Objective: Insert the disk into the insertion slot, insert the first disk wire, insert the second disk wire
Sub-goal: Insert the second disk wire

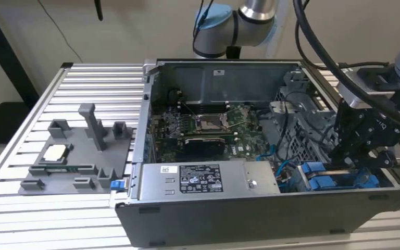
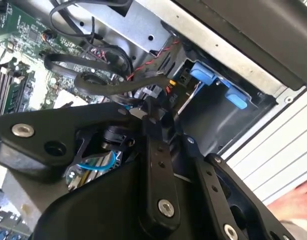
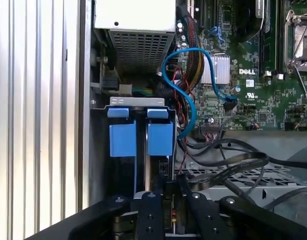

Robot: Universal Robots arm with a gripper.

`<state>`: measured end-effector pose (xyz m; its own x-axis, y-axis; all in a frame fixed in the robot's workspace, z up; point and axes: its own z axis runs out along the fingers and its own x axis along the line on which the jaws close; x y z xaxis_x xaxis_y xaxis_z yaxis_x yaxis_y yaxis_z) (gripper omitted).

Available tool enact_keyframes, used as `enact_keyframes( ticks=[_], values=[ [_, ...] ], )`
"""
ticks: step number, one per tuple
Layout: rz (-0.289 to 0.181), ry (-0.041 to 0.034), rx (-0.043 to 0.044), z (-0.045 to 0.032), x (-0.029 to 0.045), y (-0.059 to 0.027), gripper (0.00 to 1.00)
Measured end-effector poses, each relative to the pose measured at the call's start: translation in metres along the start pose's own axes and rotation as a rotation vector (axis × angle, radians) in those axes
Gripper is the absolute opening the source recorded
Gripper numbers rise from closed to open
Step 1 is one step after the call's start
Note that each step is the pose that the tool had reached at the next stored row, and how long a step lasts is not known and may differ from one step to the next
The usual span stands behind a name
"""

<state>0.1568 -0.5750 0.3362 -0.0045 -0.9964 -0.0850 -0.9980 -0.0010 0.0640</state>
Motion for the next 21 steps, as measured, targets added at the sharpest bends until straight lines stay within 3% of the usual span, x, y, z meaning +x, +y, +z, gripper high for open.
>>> enact_keyframes(
  ticks=[4, 12, 21],
  values=[
    [0.0, -0.0001, -0.0012, -0.0168, -0.0015, 0.0011, 0.25],
    [0.0, -0.0002, -0.0013, -0.0388, -0.0033, 0.0025, 0.25],
    [0.0, -0.0003, -0.0013, -0.0423, -0.0036, 0.0028, 0.25]
  ],
)
